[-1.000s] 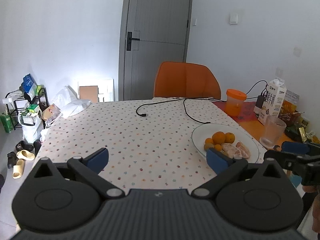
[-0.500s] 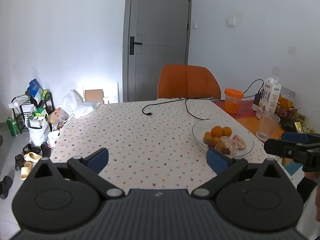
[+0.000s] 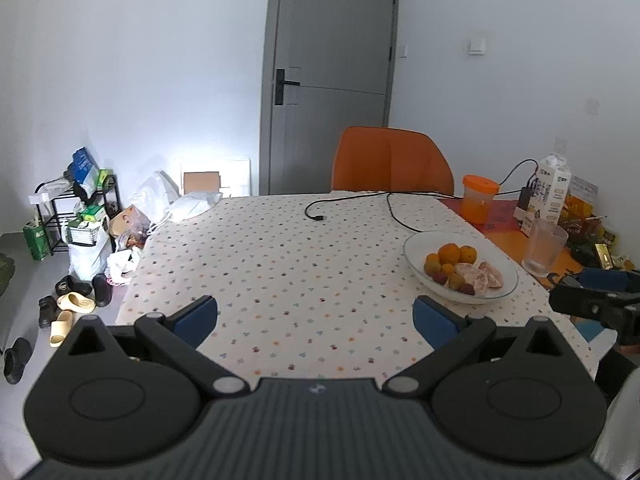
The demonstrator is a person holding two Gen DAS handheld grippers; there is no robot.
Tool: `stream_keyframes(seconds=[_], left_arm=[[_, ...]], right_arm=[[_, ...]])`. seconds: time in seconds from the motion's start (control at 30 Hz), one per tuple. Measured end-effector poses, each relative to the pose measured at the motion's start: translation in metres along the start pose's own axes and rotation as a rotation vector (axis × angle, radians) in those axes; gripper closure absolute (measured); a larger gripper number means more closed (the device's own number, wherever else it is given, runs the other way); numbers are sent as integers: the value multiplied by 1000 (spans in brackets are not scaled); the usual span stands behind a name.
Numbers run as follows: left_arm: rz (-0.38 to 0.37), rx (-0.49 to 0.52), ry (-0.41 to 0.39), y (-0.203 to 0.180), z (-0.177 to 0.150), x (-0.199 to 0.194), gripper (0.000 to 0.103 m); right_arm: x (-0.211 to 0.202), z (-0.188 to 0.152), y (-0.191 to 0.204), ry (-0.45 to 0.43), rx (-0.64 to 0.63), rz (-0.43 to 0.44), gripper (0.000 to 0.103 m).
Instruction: Organize fruits
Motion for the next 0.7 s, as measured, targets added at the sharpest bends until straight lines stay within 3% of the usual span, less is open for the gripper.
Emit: stream_keyframes(seconds=[0.7], left_arm=[[6,0,32,3,-9,4,0]], right_arm=[[4,-13,5,44,15,-9,0]])
Point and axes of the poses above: each gripper's, at about its wrist camera, not at the fingertips, and x roughly the way its jaws point, y to its left, z to its top, the point moved 3 cm from there along x, roughly the way its jaws point, and after that the axes turned 13 degrees about -y, right-handed, at the moved point
